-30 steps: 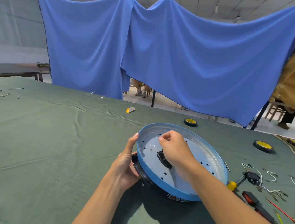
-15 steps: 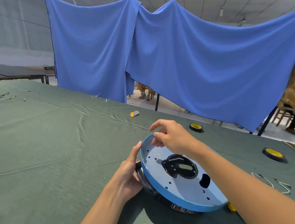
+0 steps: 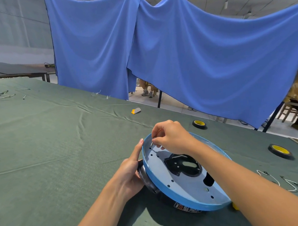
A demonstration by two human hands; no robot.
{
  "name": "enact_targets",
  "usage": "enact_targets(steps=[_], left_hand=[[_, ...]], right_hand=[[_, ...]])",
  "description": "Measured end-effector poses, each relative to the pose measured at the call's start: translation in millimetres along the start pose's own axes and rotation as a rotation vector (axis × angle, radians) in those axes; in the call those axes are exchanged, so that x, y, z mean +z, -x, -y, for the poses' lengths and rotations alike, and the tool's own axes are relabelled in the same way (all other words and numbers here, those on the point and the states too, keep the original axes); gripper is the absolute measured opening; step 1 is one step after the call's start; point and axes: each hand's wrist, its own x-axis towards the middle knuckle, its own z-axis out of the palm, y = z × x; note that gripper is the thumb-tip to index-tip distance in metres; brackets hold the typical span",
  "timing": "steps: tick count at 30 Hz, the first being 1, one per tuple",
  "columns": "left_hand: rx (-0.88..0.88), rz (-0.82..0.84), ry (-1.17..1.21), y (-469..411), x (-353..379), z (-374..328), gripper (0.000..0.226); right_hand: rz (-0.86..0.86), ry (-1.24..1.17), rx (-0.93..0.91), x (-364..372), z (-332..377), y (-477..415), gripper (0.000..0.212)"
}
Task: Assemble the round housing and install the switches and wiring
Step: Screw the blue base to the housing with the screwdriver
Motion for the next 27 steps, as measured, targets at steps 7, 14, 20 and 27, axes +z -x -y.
enact_targets(steps=[7, 14, 20, 27], left_hand=[[-0.01, 0.022, -0.029, -0.5, 2.8, 2.7, 0.074], [-0.011, 0.032, -0.045, -0.2, 2.4, 3.1, 0.074], [-0.01, 0.04, -0.056, -1.2, 1.3, 3.5, 0.078], [0.015, 0.005, -0.058, -1.4, 1.7, 4.1, 0.072]], right_hand=[[0.069, 0.08, -0.014, -2.3, -3.8, -3.1, 0.006], [0.183, 0.263, -0.04, 1.5, -0.2, -11.1, 0.015], [0.242, 0.342, -0.071, -5.8, 6.3, -15.7, 0.012], [0.234, 0.333, -0.078, -3.2, 7.1, -15.9, 0.014]])
